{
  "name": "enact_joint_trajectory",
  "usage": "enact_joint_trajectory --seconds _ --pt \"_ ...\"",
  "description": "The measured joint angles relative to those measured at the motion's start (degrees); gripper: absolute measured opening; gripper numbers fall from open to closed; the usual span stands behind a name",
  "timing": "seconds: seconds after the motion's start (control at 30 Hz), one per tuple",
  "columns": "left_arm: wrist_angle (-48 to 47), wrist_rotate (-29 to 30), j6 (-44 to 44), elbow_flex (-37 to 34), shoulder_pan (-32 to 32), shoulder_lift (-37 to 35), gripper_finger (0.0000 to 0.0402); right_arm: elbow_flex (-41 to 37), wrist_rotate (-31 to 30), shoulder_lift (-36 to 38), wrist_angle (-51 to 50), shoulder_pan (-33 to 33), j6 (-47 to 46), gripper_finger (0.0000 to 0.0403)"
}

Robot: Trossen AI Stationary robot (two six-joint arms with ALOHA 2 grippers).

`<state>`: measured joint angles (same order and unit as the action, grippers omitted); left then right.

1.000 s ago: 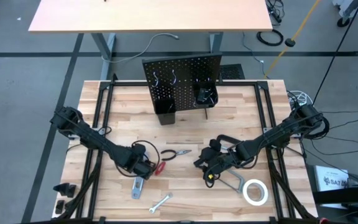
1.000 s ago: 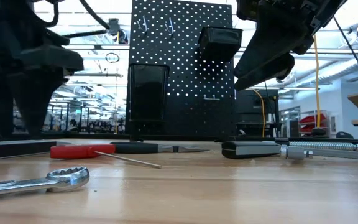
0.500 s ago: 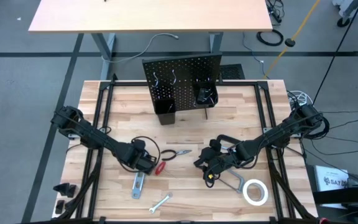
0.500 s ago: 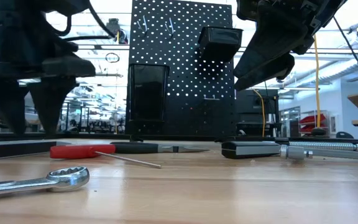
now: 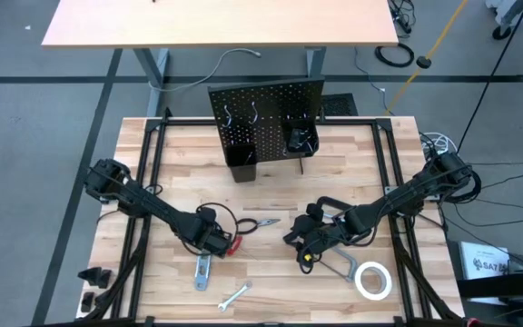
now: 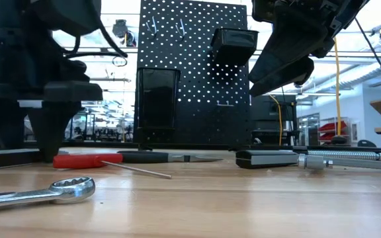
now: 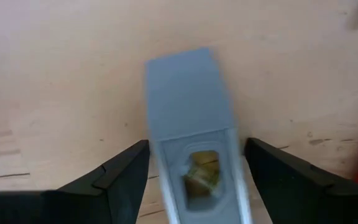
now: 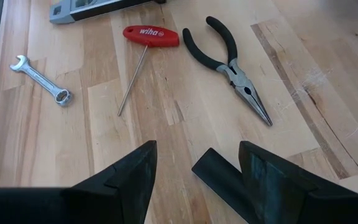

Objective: Hang tools onto peg board
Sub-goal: Put the spirit level into the left black bin on the pegboard

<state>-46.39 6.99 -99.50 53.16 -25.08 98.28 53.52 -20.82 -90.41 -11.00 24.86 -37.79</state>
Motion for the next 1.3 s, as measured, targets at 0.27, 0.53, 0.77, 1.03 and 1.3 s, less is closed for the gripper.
enact_joint_trajectory --seconds 0.27,0.53,0.77,1.03,1.3 --pt "2.3 -0.4 5.7 0.0 0.4 1.5 0.0257 0.0 0.1 0.0 0.0 0.0 -0.1 0.0222" --pt "2.4 -0.9 8.5 0.0 0.5 1.3 0.0168 0.0 0.1 0.0 0.0 0.0 -0.1 0.0222" --pt "1.0 1.3 9.3 0.6 0.7 -0.2 0.0168 0.0 0.2 0.0 0.0 0.0 -0.1 0.0222" --pt "-0.6 7.8 13.6 3.5 0.8 -6.3 0.0168 0.0 0.2 0.0 0.0 0.0 0.2 0.0222" --pt "0.2 20.6 21.7 7.9 -0.2 -13.6 0.0168 0.0 0.1 0.0 0.0 0.0 0.3 0.0222"
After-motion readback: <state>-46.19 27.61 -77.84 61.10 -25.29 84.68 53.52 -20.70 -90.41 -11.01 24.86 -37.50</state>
